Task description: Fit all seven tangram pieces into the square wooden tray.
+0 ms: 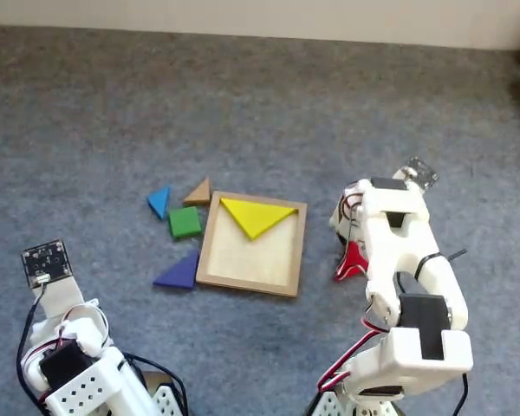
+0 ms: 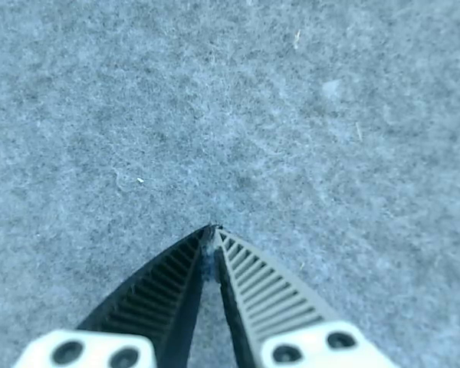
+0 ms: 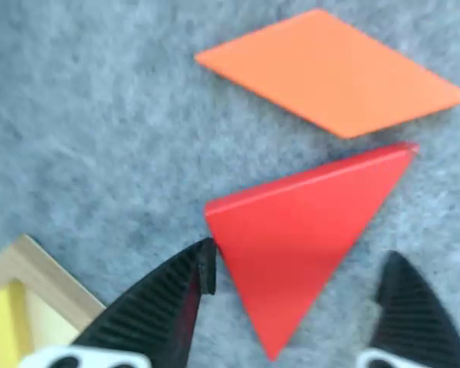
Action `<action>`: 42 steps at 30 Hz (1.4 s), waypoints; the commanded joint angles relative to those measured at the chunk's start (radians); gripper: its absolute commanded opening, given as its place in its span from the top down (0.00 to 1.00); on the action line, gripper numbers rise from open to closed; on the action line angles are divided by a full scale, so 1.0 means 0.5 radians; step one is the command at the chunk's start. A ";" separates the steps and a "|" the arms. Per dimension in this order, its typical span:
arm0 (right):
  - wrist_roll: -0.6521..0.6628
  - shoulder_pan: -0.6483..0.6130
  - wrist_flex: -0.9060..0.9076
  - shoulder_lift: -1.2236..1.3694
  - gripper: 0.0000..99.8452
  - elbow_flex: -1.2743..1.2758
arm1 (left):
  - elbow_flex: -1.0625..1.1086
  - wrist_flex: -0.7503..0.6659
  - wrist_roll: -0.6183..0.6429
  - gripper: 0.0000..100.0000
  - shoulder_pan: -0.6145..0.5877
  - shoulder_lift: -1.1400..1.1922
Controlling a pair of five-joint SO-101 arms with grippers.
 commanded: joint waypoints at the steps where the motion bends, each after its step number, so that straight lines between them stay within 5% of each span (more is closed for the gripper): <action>1: -0.175 0.026 -0.011 -0.005 0.58 -0.161 | 0.041 0.018 0.000 0.99 -0.014 -0.121; 12: -0.423 0.023 -0.020 0.002 0.57 -0.176 | 0.041 0.018 0.000 0.99 -0.020 -0.121; 20: -0.423 0.023 -0.367 0.100 0.57 -0.029 | 0.041 0.018 0.000 0.99 -0.017 -0.121; 42: -0.423 0.133 -0.287 0.281 0.57 -0.060 | 0.041 0.018 0.000 0.99 -0.020 -0.121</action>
